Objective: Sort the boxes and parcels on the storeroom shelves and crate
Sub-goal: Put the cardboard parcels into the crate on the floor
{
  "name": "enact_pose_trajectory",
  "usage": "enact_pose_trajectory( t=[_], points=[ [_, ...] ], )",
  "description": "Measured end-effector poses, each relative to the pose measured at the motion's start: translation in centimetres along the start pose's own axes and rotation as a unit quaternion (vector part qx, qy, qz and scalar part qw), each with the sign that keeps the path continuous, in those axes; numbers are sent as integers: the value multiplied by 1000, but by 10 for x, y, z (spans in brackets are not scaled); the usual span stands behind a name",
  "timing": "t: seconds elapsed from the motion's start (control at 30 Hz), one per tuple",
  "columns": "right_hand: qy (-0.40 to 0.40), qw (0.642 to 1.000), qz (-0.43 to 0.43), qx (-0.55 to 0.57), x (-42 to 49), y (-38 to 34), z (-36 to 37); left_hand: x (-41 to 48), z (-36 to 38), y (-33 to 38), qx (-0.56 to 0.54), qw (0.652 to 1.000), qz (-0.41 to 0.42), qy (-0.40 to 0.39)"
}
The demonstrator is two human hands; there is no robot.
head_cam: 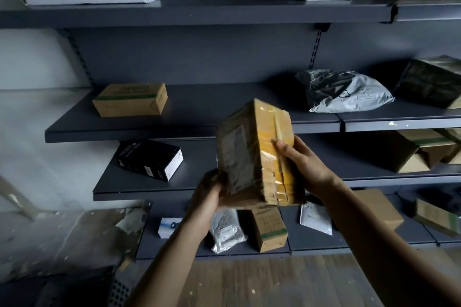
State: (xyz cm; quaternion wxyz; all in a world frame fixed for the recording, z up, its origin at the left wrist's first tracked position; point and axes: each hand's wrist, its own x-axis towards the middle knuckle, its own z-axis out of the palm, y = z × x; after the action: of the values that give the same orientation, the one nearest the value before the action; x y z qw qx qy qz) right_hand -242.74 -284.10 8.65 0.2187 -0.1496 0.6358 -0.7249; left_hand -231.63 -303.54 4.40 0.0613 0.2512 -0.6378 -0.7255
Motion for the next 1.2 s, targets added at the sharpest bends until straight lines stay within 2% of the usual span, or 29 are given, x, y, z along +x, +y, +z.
enact_pose_trajectory(
  t=[0.1,0.2,0.33,0.43,0.6,0.77,0.9,1.07,1.2],
  points=[
    [27,999,-1,-33,2,4,5,8,2,-6,90,993,66,43],
    [53,997,3,-55,4,8,7,8,4,-6,190,970,136,59],
    [64,993,6,-99,4,12,6,-3,13,6,202,964,166,55],
    [73,988,5,-139,4,14,8,-7,19,13,205,964,167,-1],
    [38,972,-43,-227,3,6,11,-3,16,4,229,967,110,-26],
    [28,976,-7,-216,-1,1,6,1,10,0,91,992,62,-60],
    [40,966,-32,-253,2,1,1,13,10,-5,8,999,7,-42],
    [51,945,-46,-319,2,4,-5,19,2,-8,-28,994,-83,-64],
    [68,968,-23,-240,0,7,-2,18,0,-5,-62,987,-131,-67]
  ],
)
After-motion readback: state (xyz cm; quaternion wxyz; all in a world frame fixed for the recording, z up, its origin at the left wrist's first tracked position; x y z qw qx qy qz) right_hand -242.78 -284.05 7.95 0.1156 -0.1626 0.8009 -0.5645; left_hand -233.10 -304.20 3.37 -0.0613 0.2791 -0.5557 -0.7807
